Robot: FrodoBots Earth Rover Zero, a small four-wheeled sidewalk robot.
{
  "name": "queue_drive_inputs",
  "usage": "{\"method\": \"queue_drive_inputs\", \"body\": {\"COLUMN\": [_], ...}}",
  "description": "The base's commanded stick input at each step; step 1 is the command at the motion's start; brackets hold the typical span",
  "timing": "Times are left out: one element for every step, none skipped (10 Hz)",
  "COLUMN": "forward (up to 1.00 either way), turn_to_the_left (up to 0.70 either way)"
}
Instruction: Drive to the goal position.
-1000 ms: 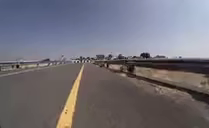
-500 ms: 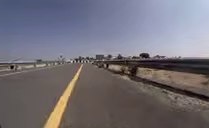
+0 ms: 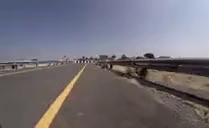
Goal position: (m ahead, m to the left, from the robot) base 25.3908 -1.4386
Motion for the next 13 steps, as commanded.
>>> {"method": "queue_drive_inputs", "body": {"forward": [1.00,1.00,1.00,1.00,1.00,1.00,1.00,1.00,1.00,1.00,1.00,1.00,1.00], "turn_to_the_left": [0.00,0.00,0.00,0.00,0.00,0.00,0.00,0.00,0.00,0.00,0.00,0.00,0.00]}}
